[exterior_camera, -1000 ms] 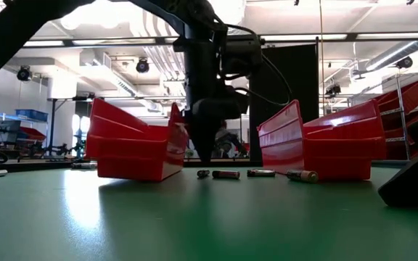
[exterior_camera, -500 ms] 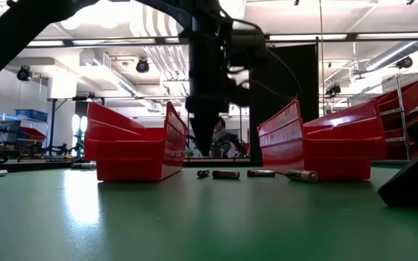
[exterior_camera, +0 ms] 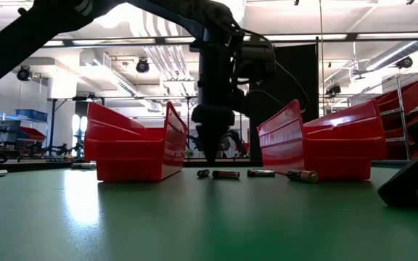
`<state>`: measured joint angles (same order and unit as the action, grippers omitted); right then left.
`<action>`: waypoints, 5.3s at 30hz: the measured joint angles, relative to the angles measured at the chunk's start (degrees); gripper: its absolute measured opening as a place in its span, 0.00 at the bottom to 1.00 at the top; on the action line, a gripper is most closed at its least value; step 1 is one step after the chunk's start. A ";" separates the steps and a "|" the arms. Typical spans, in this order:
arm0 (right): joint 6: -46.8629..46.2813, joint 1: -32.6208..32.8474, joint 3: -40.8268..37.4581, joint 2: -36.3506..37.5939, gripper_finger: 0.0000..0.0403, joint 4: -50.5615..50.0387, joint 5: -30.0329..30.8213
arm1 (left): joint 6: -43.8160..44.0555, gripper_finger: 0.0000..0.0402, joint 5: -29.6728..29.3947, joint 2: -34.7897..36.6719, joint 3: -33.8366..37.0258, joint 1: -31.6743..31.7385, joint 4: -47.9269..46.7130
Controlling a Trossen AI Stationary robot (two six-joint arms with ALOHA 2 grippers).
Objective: Sort batteries
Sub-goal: Adjust the batteries on the table
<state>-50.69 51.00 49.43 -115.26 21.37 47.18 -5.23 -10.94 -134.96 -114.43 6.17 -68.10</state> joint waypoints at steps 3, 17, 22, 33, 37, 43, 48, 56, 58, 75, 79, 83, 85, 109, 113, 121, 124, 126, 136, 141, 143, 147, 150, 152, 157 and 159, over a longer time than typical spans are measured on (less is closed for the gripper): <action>-0.29 0.04 0.00 0.00 0.44 0.01 -0.02 | 1.38 0.00 0.23 -0.02 1.43 -0.11 -0.18; -0.31 0.22 -0.02 -0.04 0.45 0.15 -0.21 | 3.25 0.00 2.99 -0.02 2.01 -3.08 0.66; -0.31 0.24 -0.04 -0.04 0.44 0.15 -0.22 | 4.55 0.00 4.66 -0.02 2.01 -5.10 0.74; -0.34 0.24 -0.04 -0.04 0.46 0.35 -0.49 | 7.01 0.00 6.07 1.41 1.99 -8.13 3.46; -0.38 0.24 -0.04 -0.04 0.45 0.35 -0.52 | 7.73 0.00 4.01 1.97 1.96 -6.94 8.02; -0.55 0.37 -0.04 -0.04 0.46 0.35 -0.53 | 6.67 0.00 3.97 1.50 1.97 -5.01 14.54; -0.55 0.48 -0.02 -0.04 0.47 0.31 -0.59 | 4.71 0.00 3.79 1.11 2.32 -4.16 16.60; -0.74 0.49 -0.02 -0.04 0.45 0.22 -0.59 | 2.92 0.00 4.07 1.12 6.70 -4.23 22.47; -0.73 0.48 -0.02 -0.04 0.45 0.20 -0.59 | 2.78 0.00 4.10 1.14 7.17 -4.31 22.68; -0.76 0.50 -0.02 -0.04 0.45 0.20 -0.59 | 4.82 0.00 4.04 2.11 7.23 -10.73 20.97; -0.77 0.50 -0.02 -0.04 0.44 0.23 -0.57 | 6.97 0.00 3.92 3.12 7.23 -11.26 23.61; -1.26 0.61 -0.02 -0.04 0.45 0.26 -0.57 | 8.53 0.00 1.91 3.23 7.61 -10.70 26.96; -1.32 0.77 -0.02 -0.04 0.46 0.31 -0.57 | 9.38 0.00 1.37 3.23 8.97 -10.40 29.80; -1.38 0.87 0.02 -0.04 0.45 0.20 -0.64 | 10.53 0.00 -0.18 9.51 27.30 -10.05 51.83; -1.36 0.85 0.02 -0.04 0.45 0.25 -0.64 | 10.69 0.00 -0.12 9.31 27.28 -10.16 48.79; -1.38 0.86 0.02 -0.04 0.47 0.39 -0.66 | 10.83 0.00 2.21 9.40 27.14 -14.09 47.95; -1.38 0.87 0.02 -0.04 0.47 0.37 -0.64 | 11.64 0.00 2.29 9.40 27.09 -15.38 48.14; -1.23 0.85 0.02 -0.04 0.46 0.36 -0.64 | 12.43 0.00 2.27 9.40 26.66 -16.04 48.13; -1.44 1.63 1.28 4.43 0.46 -11.43 1.53 | 13.86 0.00 -2.86 11.63 24.94 -16.72 45.94; -8.67 1.94 3.22 4.40 0.47 -22.89 2.96 | 15.00 0.00 -3.64 11.10 27.26 -15.28 50.85; -9.48 2.24 3.43 4.35 0.47 -22.85 2.99 | 15.41 0.00 -3.67 11.10 28.83 -14.86 52.94; -9.49 2.43 3.45 4.35 0.47 -22.77 3.38 | 15.40 0.00 -3.59 11.04 32.06 -14.49 58.85; -9.49 2.42 3.56 4.35 0.47 -22.59 3.46 | 14.74 0.00 -3.14 10.45 32.63 -14.49 59.86; -9.49 2.40 3.56 4.35 0.48 -22.57 3.49 | 14.69 0.00 -2.54 9.91 32.69 -14.49 59.79; -9.37 2.38 3.56 4.35 0.47 -22.35 3.78 | 14.53 0.00 -0.96 9.64 30.91 -14.49 59.39; -9.36 2.38 3.58 4.35 0.47 -22.37 3.82 | 14.13 0.00 -0.05 9.63 30.84 -14.56 59.16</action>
<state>-60.05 53.39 53.01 -110.91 -1.01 51.00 8.90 -10.99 -125.33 -83.59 -8.39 -8.93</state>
